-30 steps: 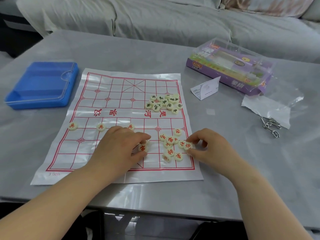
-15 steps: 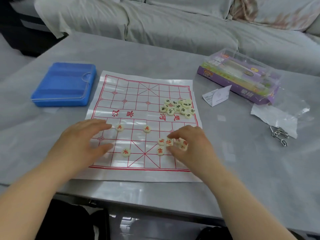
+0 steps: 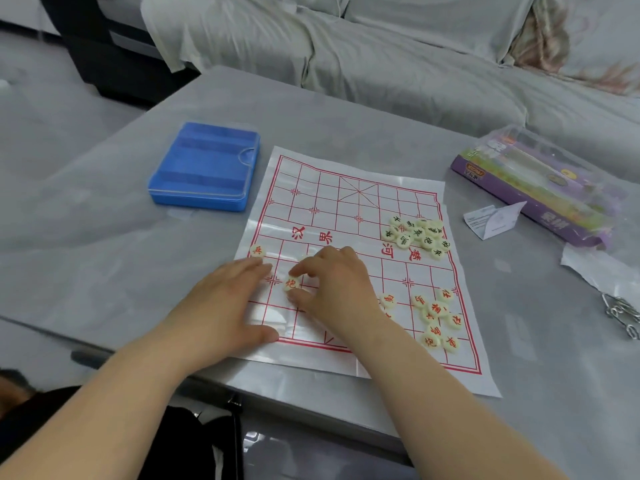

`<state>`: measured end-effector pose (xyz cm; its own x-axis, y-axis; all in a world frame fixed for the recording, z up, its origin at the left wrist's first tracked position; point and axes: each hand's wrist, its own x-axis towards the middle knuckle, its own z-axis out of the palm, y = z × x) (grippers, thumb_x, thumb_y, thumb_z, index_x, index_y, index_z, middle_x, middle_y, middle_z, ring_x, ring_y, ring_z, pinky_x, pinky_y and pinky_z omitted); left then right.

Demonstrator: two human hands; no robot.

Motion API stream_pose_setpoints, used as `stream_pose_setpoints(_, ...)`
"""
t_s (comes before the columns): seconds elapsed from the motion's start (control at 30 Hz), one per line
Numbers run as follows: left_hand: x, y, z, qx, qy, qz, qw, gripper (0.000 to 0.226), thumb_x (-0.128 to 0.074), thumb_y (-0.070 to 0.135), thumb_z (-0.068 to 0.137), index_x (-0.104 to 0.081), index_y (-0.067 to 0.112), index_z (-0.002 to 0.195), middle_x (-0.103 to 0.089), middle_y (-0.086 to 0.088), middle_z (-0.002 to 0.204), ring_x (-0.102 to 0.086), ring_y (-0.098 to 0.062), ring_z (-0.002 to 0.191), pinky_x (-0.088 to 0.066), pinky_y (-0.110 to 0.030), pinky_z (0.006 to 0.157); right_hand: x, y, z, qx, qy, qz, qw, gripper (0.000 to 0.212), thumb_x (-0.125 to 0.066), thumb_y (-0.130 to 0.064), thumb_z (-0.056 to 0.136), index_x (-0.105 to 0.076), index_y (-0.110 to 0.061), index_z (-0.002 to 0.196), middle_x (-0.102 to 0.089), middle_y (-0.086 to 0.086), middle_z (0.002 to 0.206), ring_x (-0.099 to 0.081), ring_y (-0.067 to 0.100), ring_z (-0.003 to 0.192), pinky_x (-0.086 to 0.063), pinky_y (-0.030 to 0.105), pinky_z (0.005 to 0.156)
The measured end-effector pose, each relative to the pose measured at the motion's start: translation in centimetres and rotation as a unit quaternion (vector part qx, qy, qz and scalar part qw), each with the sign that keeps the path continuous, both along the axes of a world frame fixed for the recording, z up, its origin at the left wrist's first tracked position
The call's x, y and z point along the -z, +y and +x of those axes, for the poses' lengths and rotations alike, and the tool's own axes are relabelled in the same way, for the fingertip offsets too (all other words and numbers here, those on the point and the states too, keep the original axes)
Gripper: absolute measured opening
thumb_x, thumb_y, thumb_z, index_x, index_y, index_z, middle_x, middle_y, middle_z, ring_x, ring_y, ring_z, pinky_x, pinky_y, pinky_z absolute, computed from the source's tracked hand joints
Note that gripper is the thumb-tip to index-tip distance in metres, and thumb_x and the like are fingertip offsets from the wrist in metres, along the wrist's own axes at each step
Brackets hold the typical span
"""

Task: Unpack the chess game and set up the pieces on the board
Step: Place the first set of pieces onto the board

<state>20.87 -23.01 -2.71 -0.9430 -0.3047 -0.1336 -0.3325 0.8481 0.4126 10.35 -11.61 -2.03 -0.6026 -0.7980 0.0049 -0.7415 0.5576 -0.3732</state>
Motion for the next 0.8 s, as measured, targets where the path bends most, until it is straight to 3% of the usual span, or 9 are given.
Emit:
stream_pose_setpoints(0.1, 0.2, -0.4, 0.3, -0.028, 0.0, -0.035, 0.999, 0.094, -0.063, 0.052, 0.074, -0.005, 0.027, 0.144, -0.009, 0.01, 0.152, -0.011, -0.01, 0.139, -0.007, -0.025, 0.112, -0.2, -1.1, 0.3, -0.004, -0.003, -0.005, 1.0, 0.031, -0.054, -0.036, 0.088, -0.06, -0.028, 0.116, -0.054, 0.0, 0.115, -0.039, 0.02, 0.111, -0.028, 0.027, 0.089)
stream_pose_setpoints(0.47, 0.0, -0.5, 0.6, -0.031, -0.006, -0.05, 0.998, 0.089, -0.058, 0.056, 0.075, -0.008, 0.028, 0.143, -0.011, 0.011, 0.152, -0.012, -0.01, 0.139, -0.008, -0.026, 0.112, 0.0, -1.6, 0.7, -0.007, 0.008, 0.007, 1.0, 0.04, -0.054, -0.038, 0.087, -0.051, -0.029, 0.126, -0.054, -0.002, 0.119, -0.039, 0.02, 0.113, -0.027, 0.028, 0.092)
stream_pose_setpoints(0.6, -0.6, 0.2, 0.7, -0.039, 0.053, -0.051, 0.997, 0.072, -0.055, 0.05, 0.081, -0.02, 0.031, 0.141, -0.02, 0.013, 0.149, -0.019, -0.009, 0.137, -0.012, -0.025, 0.111, -0.8, 1.7, 0.0, 0.014, 0.014, -0.059, 0.998, 0.033, -0.056, -0.031, 0.087, -0.056, -0.028, 0.12, -0.057, -0.007, 0.109, -0.037, 0.007, 0.097, -0.022, 0.019, 0.082)
stream_pose_setpoints(0.73, -0.7, 2.1, -0.1, 0.0, 0.141, -0.01, 0.99, 0.05, -0.052, 0.04, 0.086, -0.038, 0.035, 0.133, -0.033, 0.017, 0.142, -0.026, -0.005, 0.133, -0.015, -0.022, 0.11, -1.7, 7.5, -2.2, 0.071, -0.002, -0.032, 0.997, 0.027, -0.056, -0.025, 0.088, -0.06, -0.026, 0.115, -0.046, -0.015, 0.097, -0.034, 0.001, 0.093, -0.024, 0.011, 0.083)
stream_pose_setpoints(0.8, -0.5, 3.4, -0.8, 0.025, 0.157, -0.009, 0.987, 0.039, -0.053, 0.035, 0.088, -0.048, 0.032, 0.127, -0.044, 0.017, 0.133, -0.039, -0.007, 0.127, -0.023, -0.022, 0.104, -1.9, 10.2, -3.5, 0.121, -0.008, -0.008, 0.993, 0.024, -0.056, -0.023, 0.088, -0.061, -0.025, 0.112, -0.044, -0.016, 0.096, -0.037, 0.001, 0.092, -0.029, 0.012, 0.082)
